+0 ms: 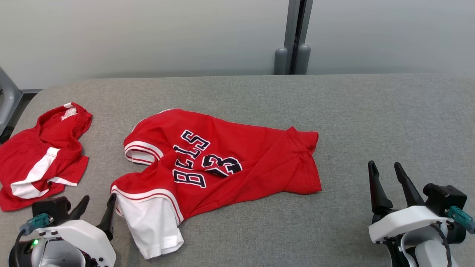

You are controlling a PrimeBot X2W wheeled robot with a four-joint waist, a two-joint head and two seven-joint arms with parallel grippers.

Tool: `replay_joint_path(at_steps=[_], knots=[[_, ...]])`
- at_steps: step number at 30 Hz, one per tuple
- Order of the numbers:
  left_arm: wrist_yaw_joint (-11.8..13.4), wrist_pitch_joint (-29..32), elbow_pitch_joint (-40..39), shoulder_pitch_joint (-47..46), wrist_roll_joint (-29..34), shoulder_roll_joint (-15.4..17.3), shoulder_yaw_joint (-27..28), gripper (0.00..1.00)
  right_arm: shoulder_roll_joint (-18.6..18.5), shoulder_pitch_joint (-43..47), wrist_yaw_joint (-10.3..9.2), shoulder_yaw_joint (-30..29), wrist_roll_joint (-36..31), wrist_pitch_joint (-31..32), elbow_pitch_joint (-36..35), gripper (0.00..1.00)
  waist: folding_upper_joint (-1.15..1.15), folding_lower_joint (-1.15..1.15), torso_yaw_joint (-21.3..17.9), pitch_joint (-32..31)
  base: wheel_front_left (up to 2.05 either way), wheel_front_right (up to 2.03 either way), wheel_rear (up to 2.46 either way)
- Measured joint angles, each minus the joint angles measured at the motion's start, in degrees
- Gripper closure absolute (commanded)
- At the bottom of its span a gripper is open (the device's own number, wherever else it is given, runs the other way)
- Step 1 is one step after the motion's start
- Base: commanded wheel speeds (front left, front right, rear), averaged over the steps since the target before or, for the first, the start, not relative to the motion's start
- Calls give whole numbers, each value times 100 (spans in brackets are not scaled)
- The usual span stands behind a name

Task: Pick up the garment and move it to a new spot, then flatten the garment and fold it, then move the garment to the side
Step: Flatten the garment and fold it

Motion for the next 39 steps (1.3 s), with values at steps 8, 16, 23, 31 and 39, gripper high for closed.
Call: replay_joint_path(at_steps=[8, 16, 23, 31, 39], knots=[[313, -616, -554, 229, 293, -10, 93, 0, -1, 10, 0, 58, 4, -40, 20, 0, 0, 0, 71, -121, 0, 0, 0], [419, -1243, -813, 355, 391, -171, 141, 0, -2, 46, 0, 153, -73, -91, -34, 0, 0, 0, 28, -244, 0, 0, 0], [445, -1887, -913, 498, 419, -289, 227, 0, -2, 110, 0, 315, -88, -151, -388, 0, 0, 0, -48, -295, 0, 0, 0], [470, -2181, -859, 579, 487, -457, 254, 0, -2, 294, 0, 272, -147, -177, -936, 0, 0, 0, -57, -322, 0, 0, 0], [381, -2283, -939, 699, 600, -635, 271, 0, -5, 468, 0, 148, -266, -178, -1206, 0, 0, 0, -102, -356, 0, 0, 0]])
